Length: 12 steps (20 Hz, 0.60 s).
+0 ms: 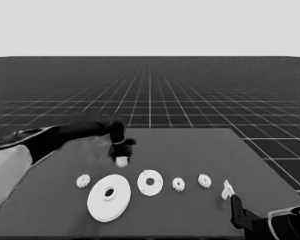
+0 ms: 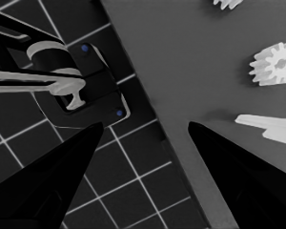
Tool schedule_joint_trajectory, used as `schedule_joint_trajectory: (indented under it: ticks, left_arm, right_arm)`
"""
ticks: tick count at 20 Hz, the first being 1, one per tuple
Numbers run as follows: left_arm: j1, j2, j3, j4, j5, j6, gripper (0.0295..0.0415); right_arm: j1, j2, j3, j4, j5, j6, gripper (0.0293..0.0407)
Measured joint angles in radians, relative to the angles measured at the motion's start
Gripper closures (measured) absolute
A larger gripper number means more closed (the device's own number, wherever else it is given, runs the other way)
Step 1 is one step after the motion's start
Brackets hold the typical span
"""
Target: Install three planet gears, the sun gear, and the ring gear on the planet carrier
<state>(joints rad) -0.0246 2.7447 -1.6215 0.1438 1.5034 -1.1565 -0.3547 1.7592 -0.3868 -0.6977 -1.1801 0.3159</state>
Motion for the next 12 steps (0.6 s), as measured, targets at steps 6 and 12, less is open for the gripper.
schedule_joint_trajectory:
  ticks: [6,12]
  left_arm:
    - [0.003,0.305,-0.224,0.000,0.009,-0.043,0.0398]
    - [0.132,0.348,-0.341,0.112,-0.053,0.016,0.0398]
  right_arm:
    - [0.000,0.000,0.000,0.000,0.000,0.000,0.0315]
    - [0.000,0.000,0.000,0.000,0.000,0.000,0.0315]
